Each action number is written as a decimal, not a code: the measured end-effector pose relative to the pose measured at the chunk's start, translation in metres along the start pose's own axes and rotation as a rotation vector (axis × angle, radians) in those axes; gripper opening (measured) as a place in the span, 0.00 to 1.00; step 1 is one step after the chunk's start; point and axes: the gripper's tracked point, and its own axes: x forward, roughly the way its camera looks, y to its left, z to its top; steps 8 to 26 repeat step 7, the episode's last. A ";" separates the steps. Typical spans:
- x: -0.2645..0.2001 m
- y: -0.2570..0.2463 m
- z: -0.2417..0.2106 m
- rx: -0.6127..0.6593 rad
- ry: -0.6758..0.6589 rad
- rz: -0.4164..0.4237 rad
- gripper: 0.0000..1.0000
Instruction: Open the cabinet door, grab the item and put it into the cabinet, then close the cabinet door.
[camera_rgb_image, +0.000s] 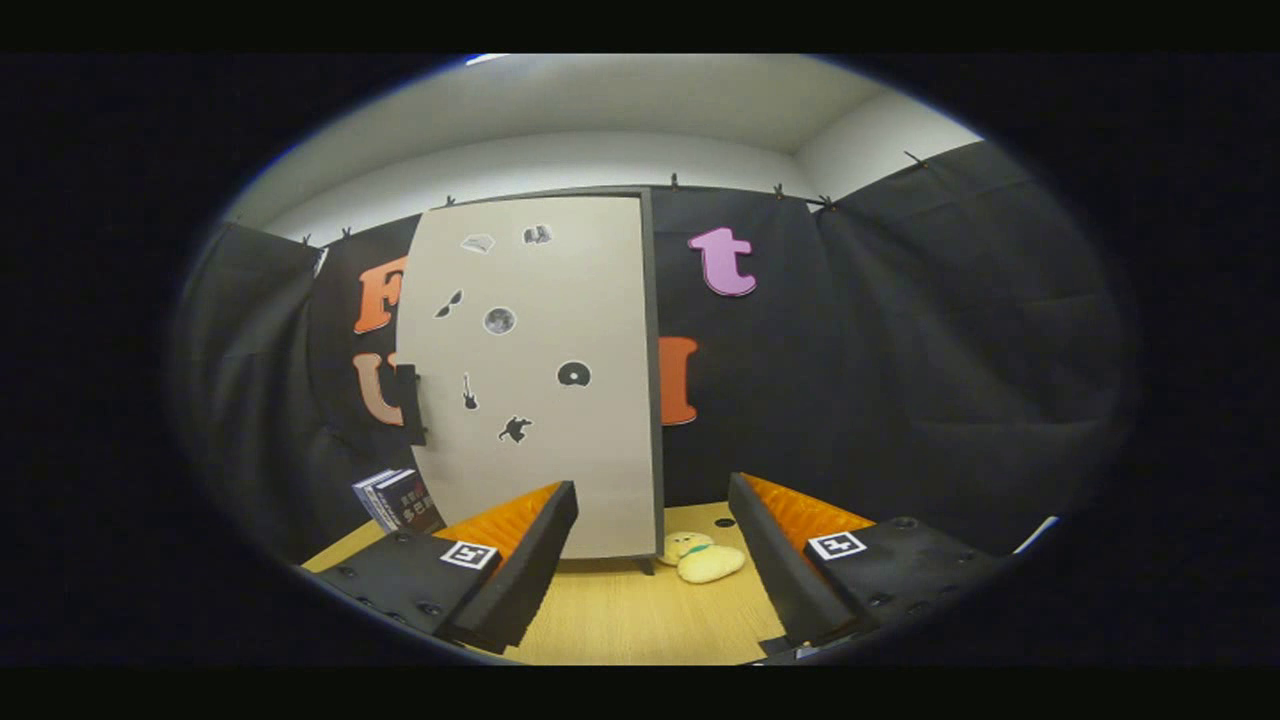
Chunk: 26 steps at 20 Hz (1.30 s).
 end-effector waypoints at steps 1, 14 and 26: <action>-0.004 -0.001 0.000 -0.006 0.000 -0.001 0.97; -0.015 0.002 0.000 -0.019 0.002 0.010 0.97; -0.015 0.002 0.000 -0.019 0.002 0.010 0.97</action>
